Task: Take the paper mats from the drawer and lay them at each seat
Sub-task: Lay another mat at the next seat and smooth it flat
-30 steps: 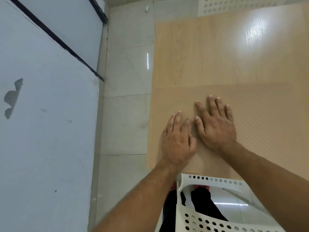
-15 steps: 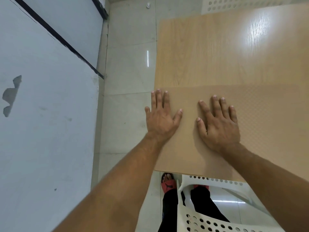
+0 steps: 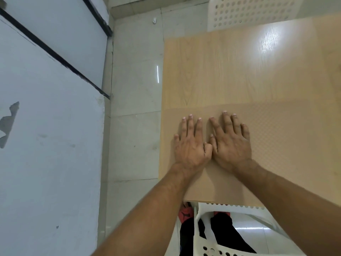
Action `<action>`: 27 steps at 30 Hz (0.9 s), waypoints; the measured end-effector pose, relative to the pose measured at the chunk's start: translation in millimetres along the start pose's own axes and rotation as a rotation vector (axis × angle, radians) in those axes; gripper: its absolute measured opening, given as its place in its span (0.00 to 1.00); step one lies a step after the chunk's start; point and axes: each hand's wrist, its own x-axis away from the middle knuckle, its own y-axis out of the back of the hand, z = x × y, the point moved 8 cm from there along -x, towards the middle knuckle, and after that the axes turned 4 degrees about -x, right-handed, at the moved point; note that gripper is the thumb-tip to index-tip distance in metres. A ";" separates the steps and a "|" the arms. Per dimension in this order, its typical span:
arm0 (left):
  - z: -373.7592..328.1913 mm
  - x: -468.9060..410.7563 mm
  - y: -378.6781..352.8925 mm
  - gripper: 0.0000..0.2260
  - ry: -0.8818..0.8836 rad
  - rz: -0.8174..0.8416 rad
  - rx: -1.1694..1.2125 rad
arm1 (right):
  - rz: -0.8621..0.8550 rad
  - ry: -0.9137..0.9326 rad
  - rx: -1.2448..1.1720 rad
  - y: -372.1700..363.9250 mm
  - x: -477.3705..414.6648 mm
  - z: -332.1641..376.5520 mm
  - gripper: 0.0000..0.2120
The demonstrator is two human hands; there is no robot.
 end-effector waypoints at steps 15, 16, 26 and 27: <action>6.7 -6.4 -7.4 0.33 -0.027 -0.090 -0.086 | 0.008 -0.267 -0.026 29.9 3.5 -137.1 0.33; 6.4 -6.1 -7.1 0.33 -0.025 -0.091 -0.087 | 0.020 -0.292 -0.028 32.3 6.8 -150.3 0.33; 6.6 -7.5 -9.0 0.33 -0.037 -0.089 -0.110 | 0.108 -0.188 -0.028 20.8 89.7 -145.4 0.33; 6.3 -7.7 -9.1 0.33 -0.040 -0.089 -0.114 | 0.103 -0.190 -0.023 18.5 94.0 -143.8 0.33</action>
